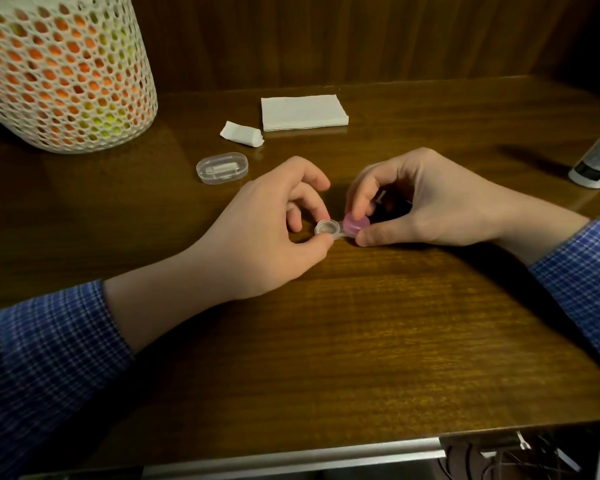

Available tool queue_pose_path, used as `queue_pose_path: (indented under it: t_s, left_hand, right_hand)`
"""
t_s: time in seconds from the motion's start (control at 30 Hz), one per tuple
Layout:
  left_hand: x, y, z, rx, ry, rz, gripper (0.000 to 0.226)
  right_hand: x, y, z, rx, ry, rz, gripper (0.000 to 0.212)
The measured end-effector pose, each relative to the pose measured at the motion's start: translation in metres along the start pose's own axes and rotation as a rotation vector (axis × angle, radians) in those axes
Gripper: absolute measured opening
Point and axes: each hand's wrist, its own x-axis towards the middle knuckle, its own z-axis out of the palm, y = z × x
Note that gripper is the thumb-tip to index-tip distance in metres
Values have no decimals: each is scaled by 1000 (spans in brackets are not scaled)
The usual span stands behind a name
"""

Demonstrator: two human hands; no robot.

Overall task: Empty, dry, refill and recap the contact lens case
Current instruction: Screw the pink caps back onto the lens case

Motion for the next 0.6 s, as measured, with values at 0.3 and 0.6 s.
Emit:
queue_pose_path:
  t_s: [0.3, 0.6]
  left_hand:
    - [0, 0, -1, -6, -2, 7, 52]
    - [0, 0, -1, -11, -4, 3, 52]
  right_hand:
    - [-1, 0, 0, -31, -6, 7, 19]
    - [-1, -3, -2, -31, -5, 1, 21]
